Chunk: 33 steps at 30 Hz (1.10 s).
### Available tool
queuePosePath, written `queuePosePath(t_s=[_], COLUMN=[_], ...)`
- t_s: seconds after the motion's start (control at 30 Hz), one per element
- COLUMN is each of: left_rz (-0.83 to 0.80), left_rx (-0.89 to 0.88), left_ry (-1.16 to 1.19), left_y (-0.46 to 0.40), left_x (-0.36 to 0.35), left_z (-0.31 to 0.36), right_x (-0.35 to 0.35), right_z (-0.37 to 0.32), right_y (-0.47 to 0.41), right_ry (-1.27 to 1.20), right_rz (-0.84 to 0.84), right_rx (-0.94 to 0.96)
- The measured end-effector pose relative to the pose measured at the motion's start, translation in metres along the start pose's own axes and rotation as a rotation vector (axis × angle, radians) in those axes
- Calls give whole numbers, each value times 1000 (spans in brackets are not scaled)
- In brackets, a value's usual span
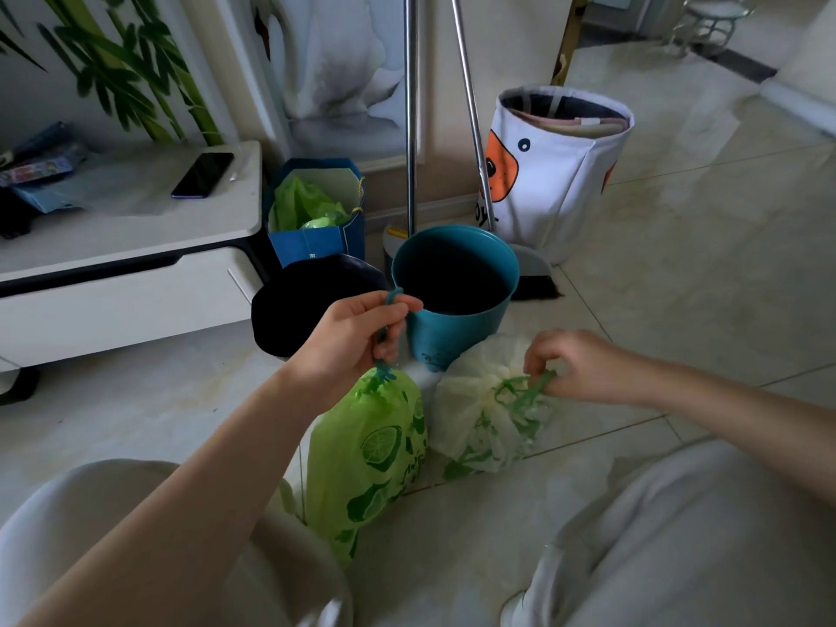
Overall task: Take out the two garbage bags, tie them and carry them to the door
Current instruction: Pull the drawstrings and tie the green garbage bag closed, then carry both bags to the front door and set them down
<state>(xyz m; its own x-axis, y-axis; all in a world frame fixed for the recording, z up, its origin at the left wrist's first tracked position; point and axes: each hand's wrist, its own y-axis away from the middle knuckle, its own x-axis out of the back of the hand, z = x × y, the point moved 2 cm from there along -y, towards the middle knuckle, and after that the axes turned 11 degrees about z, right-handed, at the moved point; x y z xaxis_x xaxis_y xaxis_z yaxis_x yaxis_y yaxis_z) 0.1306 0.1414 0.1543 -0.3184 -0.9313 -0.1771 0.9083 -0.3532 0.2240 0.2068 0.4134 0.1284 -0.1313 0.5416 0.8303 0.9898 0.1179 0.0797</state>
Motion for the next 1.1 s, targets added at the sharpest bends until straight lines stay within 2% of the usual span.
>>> queuePosePath(t_s=[0.07,0.13,0.2,0.27,0.4,0.63,0.8,1.0,1.1], left_rz=[3,7,18,24,5,-33,-34,-119,-174], left_rx=[-18,-34,-42,-62,-103,-146,-138,-110,-134], left_ry=[-59,-103,-121,-150,-239,-230,-140,-128,-186], left_y=[-2,-4,-6,-7,-7,-13,-32,-70,-100], left_x=[-11,-24,-40,-57,-91,-168,-223,-288,-325], left_z=[5,9,15,23,40,57,56,53,55], right_x=[19,34,48,63,93,130,150,178,195], right_z=[-5,-8,-9,-7,1,26,45,77,107], right_y=[-2,-3,-3,-3,0,30,54,67,62], right_ry=[-284,-624,-913,-1019,-998,-1027,-1003,-902,-756], right_rz=[47,90,134,205,370,589,679,783,873], right_rx=[-171,-256,-260,-243,-227,-241,-248,-320,-383])
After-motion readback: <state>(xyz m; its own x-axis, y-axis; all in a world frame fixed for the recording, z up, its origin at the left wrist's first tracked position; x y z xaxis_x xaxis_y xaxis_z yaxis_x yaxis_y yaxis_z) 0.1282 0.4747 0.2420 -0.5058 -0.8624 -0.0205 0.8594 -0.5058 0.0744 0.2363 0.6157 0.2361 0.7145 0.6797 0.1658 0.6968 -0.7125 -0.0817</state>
